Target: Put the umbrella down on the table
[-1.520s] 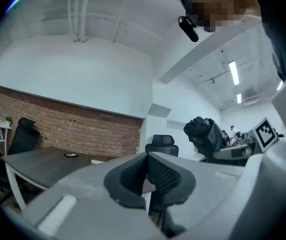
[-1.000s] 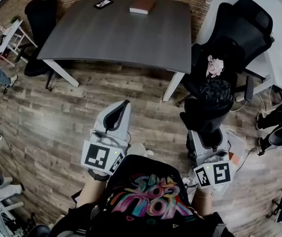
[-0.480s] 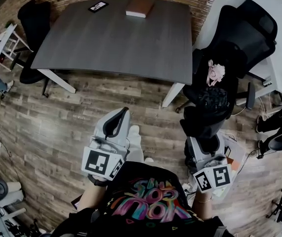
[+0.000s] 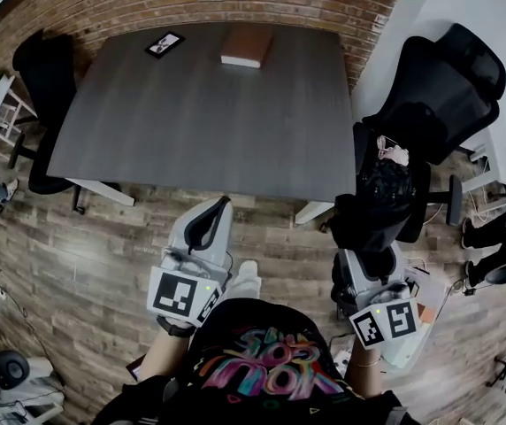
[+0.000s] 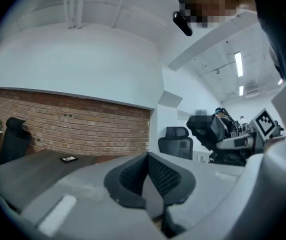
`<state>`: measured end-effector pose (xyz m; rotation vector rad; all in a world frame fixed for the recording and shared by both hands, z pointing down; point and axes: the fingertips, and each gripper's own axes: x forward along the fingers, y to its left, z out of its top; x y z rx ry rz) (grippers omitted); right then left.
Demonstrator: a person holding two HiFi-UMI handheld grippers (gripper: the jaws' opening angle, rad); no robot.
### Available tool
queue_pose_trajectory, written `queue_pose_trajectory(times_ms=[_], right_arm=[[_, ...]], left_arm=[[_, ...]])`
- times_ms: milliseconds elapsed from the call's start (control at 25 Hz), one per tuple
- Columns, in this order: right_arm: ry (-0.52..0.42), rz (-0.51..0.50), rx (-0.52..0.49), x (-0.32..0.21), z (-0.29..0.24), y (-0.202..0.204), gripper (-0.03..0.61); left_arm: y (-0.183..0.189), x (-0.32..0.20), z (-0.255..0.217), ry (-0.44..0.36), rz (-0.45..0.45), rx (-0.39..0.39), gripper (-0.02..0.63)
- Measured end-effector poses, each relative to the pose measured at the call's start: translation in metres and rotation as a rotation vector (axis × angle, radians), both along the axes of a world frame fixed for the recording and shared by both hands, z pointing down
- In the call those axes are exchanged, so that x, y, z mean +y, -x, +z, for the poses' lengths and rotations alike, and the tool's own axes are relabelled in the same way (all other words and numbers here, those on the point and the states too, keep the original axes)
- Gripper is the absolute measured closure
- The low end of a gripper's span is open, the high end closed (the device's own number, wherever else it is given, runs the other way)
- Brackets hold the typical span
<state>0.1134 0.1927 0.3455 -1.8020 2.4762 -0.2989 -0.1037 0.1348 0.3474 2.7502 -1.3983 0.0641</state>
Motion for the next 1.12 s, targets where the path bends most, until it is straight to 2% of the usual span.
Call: queue_pose_trajectory(times_ms=[320,600,920,1120], right_arm=[[0.005,0.083,-0.004,-0.06,0.0,0.008,0.298],[0.06,0.116,-0.016,-0.077,0.012,0.002,0.298],[0.104,0.076,-0.023,-0.144,0.028,-0.024,0.298],[0.089,0.017,-0.007,-0.202,0.019,-0.038,0.298]], left_arm=[[0.023,-0.068,0.011,0.022,0.029,0.0,0.615],[0.017,-0.091,0.028,0.07,0.051,0.005,0.615],[-0.013,-0.149,0.035,0.086,0.024,-0.008,0.615],[-0.036,-0.202,0.017,0.05,-0.005,-0.003,0.615]])
